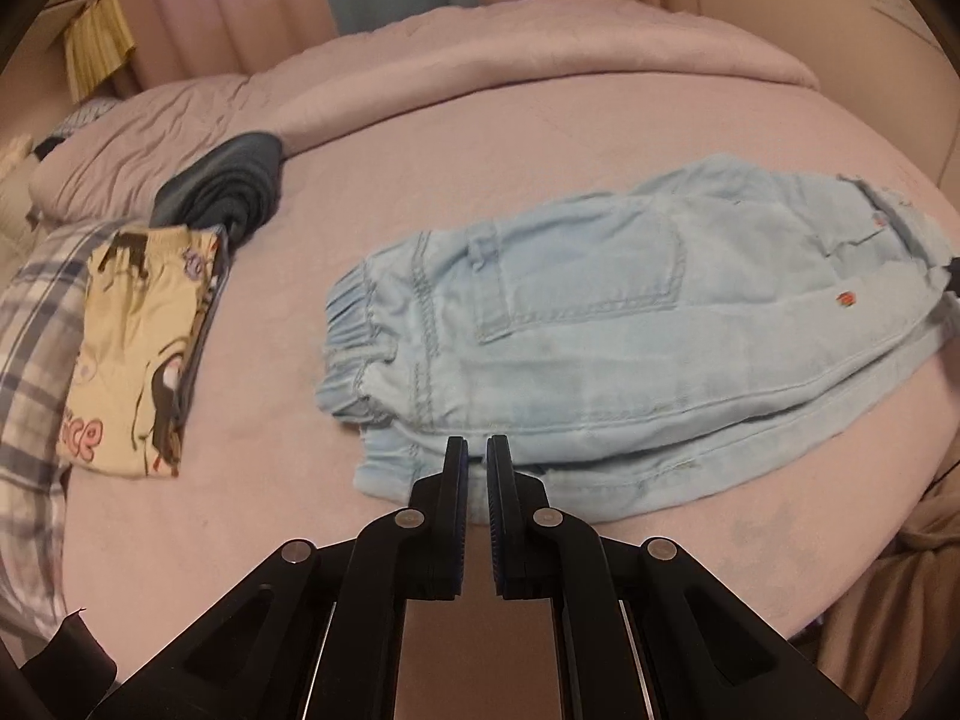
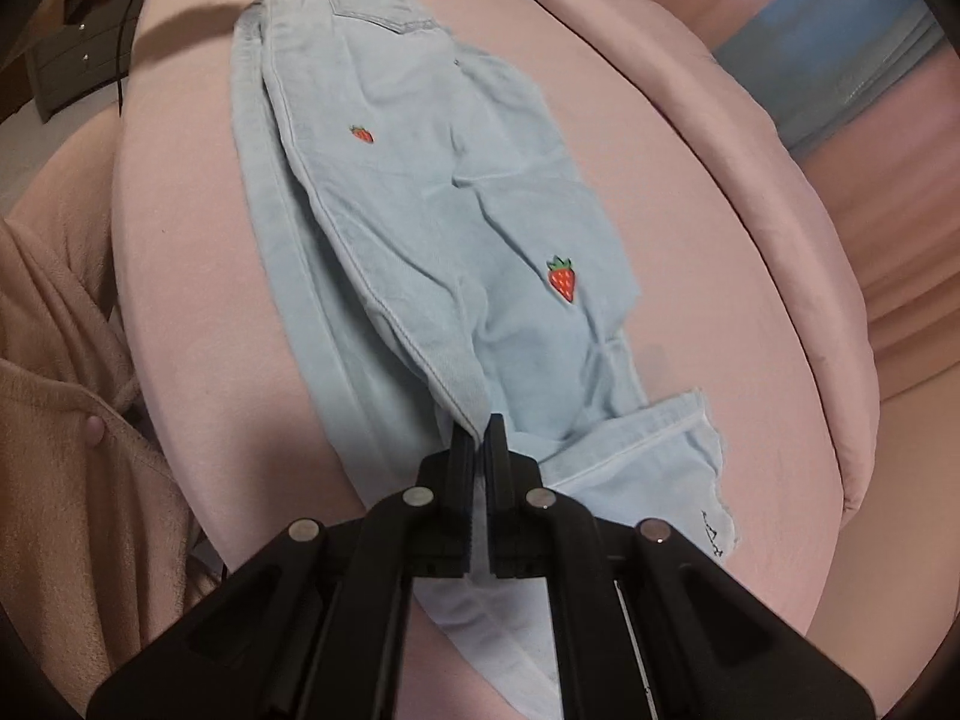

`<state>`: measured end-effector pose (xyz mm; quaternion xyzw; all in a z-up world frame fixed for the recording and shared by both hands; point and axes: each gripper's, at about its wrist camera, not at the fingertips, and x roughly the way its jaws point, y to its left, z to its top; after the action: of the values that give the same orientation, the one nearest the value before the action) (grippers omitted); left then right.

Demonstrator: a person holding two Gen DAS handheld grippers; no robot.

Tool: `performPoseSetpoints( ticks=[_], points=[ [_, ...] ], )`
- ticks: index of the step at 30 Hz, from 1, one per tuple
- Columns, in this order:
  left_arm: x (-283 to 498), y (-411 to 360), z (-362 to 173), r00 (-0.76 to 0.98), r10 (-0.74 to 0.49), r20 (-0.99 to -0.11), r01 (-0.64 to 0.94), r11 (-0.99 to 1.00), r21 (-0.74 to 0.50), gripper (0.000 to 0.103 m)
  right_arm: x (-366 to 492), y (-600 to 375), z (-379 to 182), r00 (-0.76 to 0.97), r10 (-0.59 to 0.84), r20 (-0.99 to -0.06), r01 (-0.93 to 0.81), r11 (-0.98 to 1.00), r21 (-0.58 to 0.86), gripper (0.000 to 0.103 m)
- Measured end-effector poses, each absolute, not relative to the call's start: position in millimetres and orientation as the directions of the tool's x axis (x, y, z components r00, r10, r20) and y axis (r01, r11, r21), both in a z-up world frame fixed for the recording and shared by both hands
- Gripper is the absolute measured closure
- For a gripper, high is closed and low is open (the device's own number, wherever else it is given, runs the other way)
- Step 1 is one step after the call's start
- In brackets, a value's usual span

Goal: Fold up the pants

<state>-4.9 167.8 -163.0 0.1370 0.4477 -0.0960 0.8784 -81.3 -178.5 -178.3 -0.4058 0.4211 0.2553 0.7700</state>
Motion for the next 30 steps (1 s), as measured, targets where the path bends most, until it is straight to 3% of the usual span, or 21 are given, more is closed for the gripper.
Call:
performPoseSetpoints(
  ticks=[4,12,22,30],
  points=[
    [-6,166,-163,0.572,-0.064,-0.818,0.325,0.933,0.154,0.093,-78,-178,-175,0.522,0.057,-0.851,-0.730,0.545,-0.412,0.100],
    [-13,142,-167,0.578,-0.093,-0.811,0.434,0.877,0.209,0.061,-50,-189,-127,0.558,0.154,-0.816,-0.651,0.690,-0.315,0.100],
    [-9,117,-179,0.581,-0.059,-0.812,0.527,0.787,0.320,0.061,-34,-187,-93,0.611,0.188,-0.769,-0.600,0.743,-0.295,0.100],
    [5,115,-185,0.612,0.010,-0.791,0.478,0.791,0.381,0.061,-21,-182,-77,0.634,0.208,-0.745,-0.574,0.772,-0.273,0.100]
  ],
)
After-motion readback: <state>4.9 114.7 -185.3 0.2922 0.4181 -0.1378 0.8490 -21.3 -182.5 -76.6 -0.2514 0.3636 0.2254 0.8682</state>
